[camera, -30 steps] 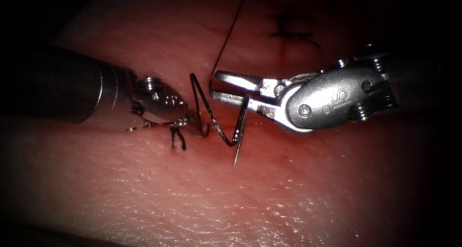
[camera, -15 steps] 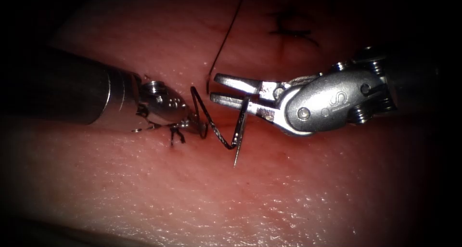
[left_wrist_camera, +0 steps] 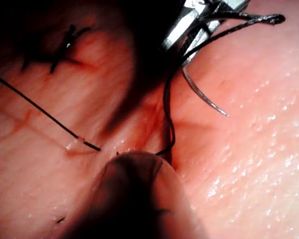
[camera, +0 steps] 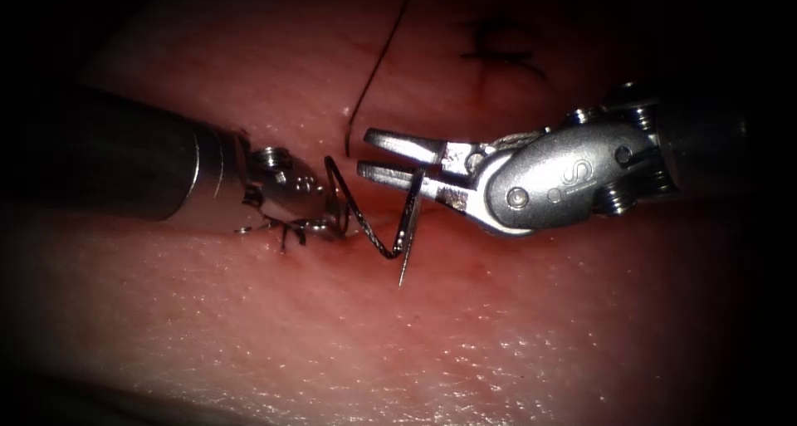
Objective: Wound Closure
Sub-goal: Place left jaws into wound and widen opening, then throw suture through skin below wound
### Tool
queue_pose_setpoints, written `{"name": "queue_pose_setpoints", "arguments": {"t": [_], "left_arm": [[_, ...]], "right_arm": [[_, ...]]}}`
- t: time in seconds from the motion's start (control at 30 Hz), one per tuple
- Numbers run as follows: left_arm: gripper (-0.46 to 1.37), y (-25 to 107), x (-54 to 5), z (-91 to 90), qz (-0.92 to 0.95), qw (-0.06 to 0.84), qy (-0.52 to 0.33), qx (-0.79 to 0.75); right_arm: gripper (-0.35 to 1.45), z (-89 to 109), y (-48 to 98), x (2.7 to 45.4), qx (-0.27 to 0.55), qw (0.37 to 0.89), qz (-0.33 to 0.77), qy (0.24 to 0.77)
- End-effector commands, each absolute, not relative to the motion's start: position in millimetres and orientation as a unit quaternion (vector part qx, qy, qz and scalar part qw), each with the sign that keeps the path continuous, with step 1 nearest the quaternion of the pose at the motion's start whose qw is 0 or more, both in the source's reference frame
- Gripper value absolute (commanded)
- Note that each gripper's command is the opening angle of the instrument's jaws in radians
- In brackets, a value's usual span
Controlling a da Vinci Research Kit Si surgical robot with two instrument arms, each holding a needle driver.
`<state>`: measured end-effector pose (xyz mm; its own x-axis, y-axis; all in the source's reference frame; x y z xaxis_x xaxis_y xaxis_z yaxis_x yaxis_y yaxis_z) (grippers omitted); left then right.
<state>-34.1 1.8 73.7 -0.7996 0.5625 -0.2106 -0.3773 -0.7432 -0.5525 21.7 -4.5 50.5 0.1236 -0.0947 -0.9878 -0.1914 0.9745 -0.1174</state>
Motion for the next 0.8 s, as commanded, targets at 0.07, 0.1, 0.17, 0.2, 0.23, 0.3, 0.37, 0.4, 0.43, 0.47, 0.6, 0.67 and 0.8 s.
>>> {"name": "queue_pose_setpoints", "arguments": {"t": [0.07, 0.1, 0.17, 0.2, 0.23, 0.3, 0.37, 0.4, 0.43, 0.47, 0.6, 0.67, 0.8], "left_arm": [[0.98, 1.8, -34.0, 73.4, 0.914, 0.261, -0.249, -0.184], [1.01, 1.8, -34.1, 73.4, 0.914, 0.261, -0.249, -0.184], [1.07, 1.7, -34.1, 73.3, 0.915, 0.258, -0.249, -0.184], [1.08, 1.7, -34.1, 73.3, 0.915, 0.258, -0.249, -0.185], [1.08, 1.7, -34.1, 73.3, 0.915, 0.258, -0.249, -0.185], [1.07, 1.8, -34.1, 73.2, 0.915, 0.258, -0.25, -0.185], [1.05, 1.8, -34.1, 73.2, 0.915, 0.258, -0.25, -0.185], [1.04, 1.8, -34.1, 73.2, 0.915, 0.258, -0.25, -0.185], [1.02, 1.9, -34.1, 73.2, 0.915, 0.258, -0.25, -0.185], [1.0, 1.9, -34.1, 73.1, 0.915, 0.258, -0.249, -0.185], [0.94, 1.9, -34.1, 72.9, 0.916, 0.259, -0.246, -0.184], [0.95, 2.0, -34.1, 72.7, 0.916, 0.259, -0.247, -0.182], [0.95, 2.1, -34.1, 72.2, 0.915, 0.26, -0.248, -0.184]], "right_arm": [[-0.35, 51.5, -4.1, 21.8, -0.116, 0.742, 0.036, 0.659], [-0.35, 51.7, -4.1, 21.8, -0.117, 0.742, 0.036, 0.659], [-0.35, 52.9, -3.7, 22.1, -0.123, 0.743, 0.036, 0.657], [-0.35, 53.2, -3.5, 22.2, -0.125, 0.743, 0.037, 0.657], [-0.35, 53.5, -3.4, 22.3, -0.128, 0.741, 0.038, 0.658], [-0.35, 54.1, -3.2, 22.6, -0.134, 0.739, 0.041, 0.659], [-0.35, 54.6, -3.1, 22.8, -0.136, 0.739, 0.041, 0.659], [-0.35, 54.8, -3.1, 23.0, -0.138, 0.739, 0.041, 0.658], [-0.35, 55.1, -3.1, 23.1, -0.139, 0.739, 0.04, 0.658], [-0.35, 55.4, -3.2, 23.2, -0.14, 0.739, 0.04, 0.658], [-0.35, 56.3, -3.4, 23.6, -0.154, 0.74, 0.027, 0.654], [-0.35, 56.8, -3.4, 23.7, -0.163, 0.741, 0.017, 0.652], [-0.35, 57.9, -3.7, 23.9, -0.177, 0.741, 0.003, 0.648]]}}
